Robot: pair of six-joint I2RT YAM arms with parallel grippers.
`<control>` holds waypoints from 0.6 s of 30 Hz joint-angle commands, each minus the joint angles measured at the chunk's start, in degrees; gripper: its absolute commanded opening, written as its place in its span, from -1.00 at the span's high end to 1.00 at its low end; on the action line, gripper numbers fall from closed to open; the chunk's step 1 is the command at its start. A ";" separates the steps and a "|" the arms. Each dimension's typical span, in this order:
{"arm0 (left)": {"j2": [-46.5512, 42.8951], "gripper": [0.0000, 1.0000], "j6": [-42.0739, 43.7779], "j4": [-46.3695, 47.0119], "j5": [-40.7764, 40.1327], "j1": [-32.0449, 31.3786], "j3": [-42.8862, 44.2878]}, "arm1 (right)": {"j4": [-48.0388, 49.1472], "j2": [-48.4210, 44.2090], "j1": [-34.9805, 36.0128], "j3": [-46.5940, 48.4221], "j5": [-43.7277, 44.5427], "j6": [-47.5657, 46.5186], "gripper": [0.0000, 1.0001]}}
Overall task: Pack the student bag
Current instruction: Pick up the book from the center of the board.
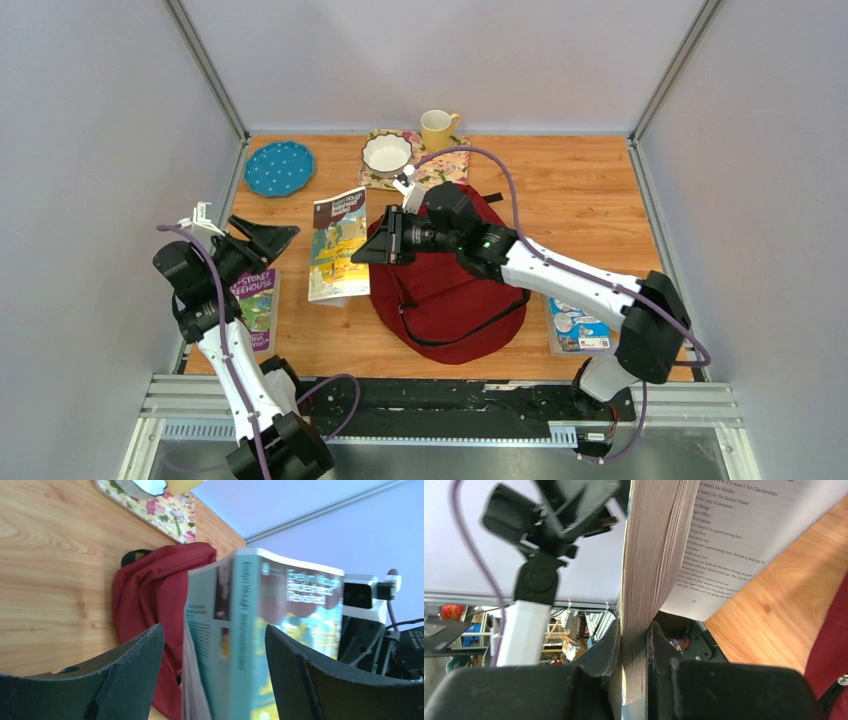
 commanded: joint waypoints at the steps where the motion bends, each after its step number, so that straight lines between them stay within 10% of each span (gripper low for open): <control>1: -0.30 -0.63 -7.18 11.51 5.43 -1.75 -0.08 | 4.62 -9.46 -0.60 -1.28 -1.35 -3.51 1.00; 8: -2.67 -0.63 -27.49 42.10 3.00 -8.68 -10.54 | 2.77 -21.76 -1.83 -12.09 0.85 -5.01 1.00; 14: -0.41 -0.63 -9.79 24.85 -12.12 -33.10 -5.46 | -0.39 -30.63 -2.45 -17.81 4.36 -5.89 1.00; 18: 2.68 -0.64 -13.95 31.80 -12.05 -40.77 -7.20 | -0.74 -34.94 -2.80 -20.71 4.63 -5.72 1.00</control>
